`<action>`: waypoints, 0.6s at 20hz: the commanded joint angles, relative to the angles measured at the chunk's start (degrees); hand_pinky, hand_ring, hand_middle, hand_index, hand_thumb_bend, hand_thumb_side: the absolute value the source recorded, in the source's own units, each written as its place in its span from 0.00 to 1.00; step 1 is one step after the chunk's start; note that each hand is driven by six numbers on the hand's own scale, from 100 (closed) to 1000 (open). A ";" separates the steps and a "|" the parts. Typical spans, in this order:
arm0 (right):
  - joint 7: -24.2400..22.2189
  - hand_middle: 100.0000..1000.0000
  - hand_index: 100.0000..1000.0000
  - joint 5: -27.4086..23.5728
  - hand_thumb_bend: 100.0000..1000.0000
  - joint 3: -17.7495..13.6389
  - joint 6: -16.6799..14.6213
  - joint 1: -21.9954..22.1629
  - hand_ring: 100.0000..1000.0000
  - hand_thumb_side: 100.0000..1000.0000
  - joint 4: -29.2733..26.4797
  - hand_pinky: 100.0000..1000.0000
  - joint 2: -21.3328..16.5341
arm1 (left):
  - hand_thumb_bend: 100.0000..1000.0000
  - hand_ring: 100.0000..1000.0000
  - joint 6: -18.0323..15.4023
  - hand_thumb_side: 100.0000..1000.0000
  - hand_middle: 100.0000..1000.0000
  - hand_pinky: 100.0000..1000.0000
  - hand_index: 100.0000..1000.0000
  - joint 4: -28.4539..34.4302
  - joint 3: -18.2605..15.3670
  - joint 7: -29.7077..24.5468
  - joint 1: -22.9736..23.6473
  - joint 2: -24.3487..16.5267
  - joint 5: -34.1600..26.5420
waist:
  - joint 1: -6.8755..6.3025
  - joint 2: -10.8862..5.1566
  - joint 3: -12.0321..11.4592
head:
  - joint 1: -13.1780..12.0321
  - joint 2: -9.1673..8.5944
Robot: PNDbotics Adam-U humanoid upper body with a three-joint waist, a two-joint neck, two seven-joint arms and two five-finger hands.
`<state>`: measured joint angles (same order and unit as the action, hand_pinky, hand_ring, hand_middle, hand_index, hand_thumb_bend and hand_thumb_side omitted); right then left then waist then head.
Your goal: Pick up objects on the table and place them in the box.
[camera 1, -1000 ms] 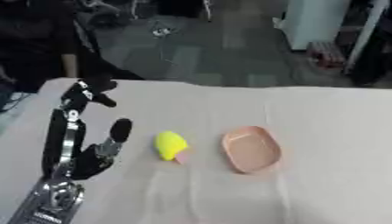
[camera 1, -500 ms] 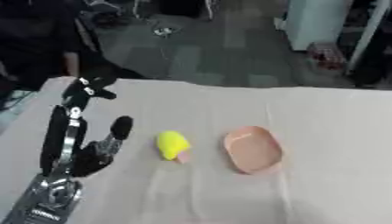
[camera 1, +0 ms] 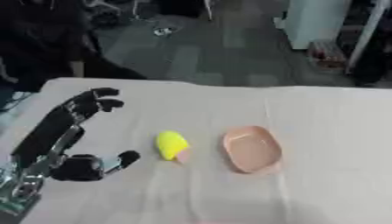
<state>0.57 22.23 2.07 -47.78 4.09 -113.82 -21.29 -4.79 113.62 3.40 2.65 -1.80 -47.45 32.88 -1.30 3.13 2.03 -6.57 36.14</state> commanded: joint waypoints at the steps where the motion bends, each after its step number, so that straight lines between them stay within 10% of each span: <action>1: 0.19 0.31 0.44 0.08 0.00 -0.26 0.07 0.07 0.30 1.00 -0.77 0.12 -1.31 | 0.51 0.73 0.26 0.78 0.85 0.98 0.81 0.97 -0.72 -5.98 -0.79 -5.35 0.31 | -0.20 -0.62 0.15 | -0.43 0.30; 12: -0.78 0.31 0.44 -1.45 0.00 -0.42 0.02 -1.04 0.30 1.00 -0.77 0.13 -2.41 | 0.52 0.85 3.31 0.73 0.85 1.00 0.76 0.97 0.33 -19.99 -5.07 -15.87 7.66 | -1.09 -0.51 1.69 | -1.93 0.44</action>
<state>0.05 21.28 2.05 -47.74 3.50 -113.82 -22.35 -1.76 113.85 4.02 -16.33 -6.11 -60.38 39.08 -2.34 3.08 3.79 -7.69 36.98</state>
